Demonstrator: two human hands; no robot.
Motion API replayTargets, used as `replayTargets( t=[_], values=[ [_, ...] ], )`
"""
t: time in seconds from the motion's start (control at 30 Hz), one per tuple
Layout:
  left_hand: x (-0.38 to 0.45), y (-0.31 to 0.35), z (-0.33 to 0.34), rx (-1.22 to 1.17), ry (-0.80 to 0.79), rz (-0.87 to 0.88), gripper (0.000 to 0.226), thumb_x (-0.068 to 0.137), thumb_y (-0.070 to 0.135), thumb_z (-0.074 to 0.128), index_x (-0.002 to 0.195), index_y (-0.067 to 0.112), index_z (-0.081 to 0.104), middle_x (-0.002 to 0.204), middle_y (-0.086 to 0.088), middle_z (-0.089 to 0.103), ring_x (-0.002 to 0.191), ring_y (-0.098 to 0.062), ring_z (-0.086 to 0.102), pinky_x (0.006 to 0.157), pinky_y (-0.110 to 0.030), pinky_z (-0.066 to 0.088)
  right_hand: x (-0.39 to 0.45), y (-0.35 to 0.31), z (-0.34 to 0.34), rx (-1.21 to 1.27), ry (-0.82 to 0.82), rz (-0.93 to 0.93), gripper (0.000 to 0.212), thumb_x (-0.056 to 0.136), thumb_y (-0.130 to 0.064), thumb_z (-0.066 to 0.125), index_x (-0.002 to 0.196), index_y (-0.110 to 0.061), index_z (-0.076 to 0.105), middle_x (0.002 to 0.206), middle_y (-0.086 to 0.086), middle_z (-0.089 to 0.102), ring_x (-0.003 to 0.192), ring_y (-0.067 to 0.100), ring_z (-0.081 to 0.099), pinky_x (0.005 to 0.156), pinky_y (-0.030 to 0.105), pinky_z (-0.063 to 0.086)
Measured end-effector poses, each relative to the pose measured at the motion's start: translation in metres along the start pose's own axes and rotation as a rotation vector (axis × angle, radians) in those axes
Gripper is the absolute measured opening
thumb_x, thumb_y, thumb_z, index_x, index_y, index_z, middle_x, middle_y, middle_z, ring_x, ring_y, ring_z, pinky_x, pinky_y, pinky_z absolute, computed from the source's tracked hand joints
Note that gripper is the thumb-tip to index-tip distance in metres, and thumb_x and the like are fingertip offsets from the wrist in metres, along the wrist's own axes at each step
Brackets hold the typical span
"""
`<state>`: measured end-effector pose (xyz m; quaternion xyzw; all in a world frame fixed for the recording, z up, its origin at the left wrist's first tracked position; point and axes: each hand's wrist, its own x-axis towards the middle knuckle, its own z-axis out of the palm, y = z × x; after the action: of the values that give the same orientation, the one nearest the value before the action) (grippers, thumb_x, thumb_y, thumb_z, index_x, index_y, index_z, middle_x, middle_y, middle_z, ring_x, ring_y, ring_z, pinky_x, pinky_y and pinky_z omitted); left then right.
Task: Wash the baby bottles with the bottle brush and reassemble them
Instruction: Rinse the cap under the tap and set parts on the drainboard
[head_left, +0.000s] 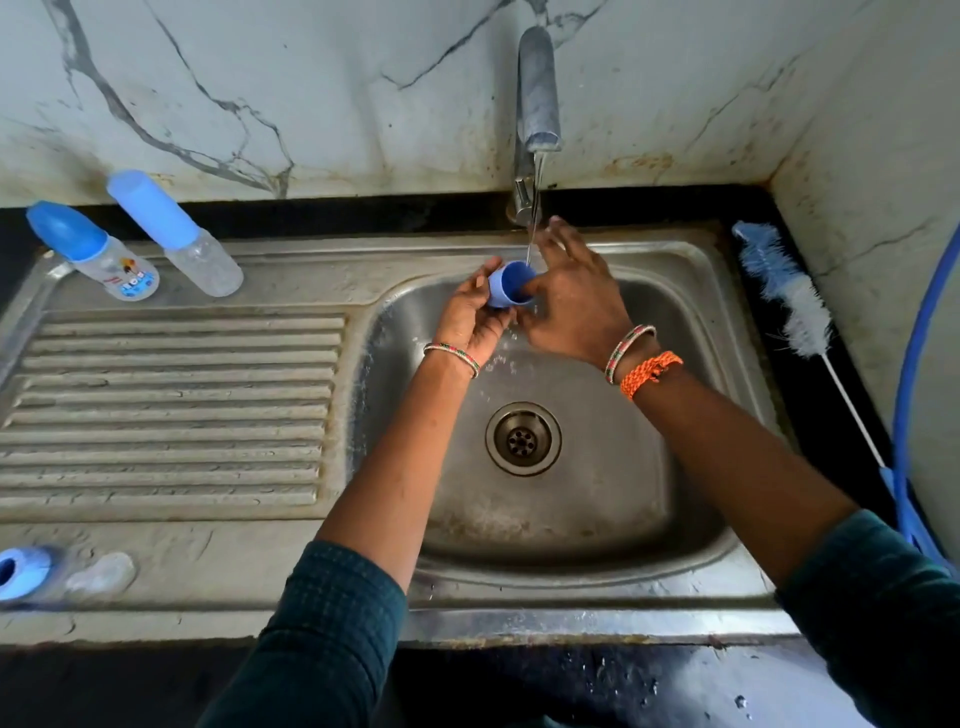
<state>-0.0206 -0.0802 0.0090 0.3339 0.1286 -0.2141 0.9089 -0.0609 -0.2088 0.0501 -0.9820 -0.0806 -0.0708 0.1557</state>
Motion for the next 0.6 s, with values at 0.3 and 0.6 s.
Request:
replayTargets(
  t=[0.3,0.6],
  values=[
    [0.015,-0.001,0.002,0.038,-0.026,0.076,0.019,0.081,0.002,0.064,0.099,0.005,0.059,0.088,-0.011,0.068,0.074,-0.019,0.069,0.066,-0.028,0.058,0.015,-0.007,-0.011,-0.231,-0.213,0.018,0.051,0.079,-0.025,0.064,0.129,-0.024,0.055,0.161,0.009,-0.002,0.146,0.037,-0.011,0.112,0.058,0.009],
    [0.002,-0.007,0.009,0.077,0.052,-0.001,0.028,0.1,0.0,0.028,0.096,0.002,0.056,0.068,-0.007,0.071,0.058,-0.013,0.068,0.052,-0.021,0.055,0.018,-0.003,0.005,0.187,-0.066,0.013,0.026,0.083,-0.034,0.059,0.08,-0.008,0.065,0.108,0.023,0.059,0.101,0.039,0.056,0.078,0.032,0.043]
  ],
)
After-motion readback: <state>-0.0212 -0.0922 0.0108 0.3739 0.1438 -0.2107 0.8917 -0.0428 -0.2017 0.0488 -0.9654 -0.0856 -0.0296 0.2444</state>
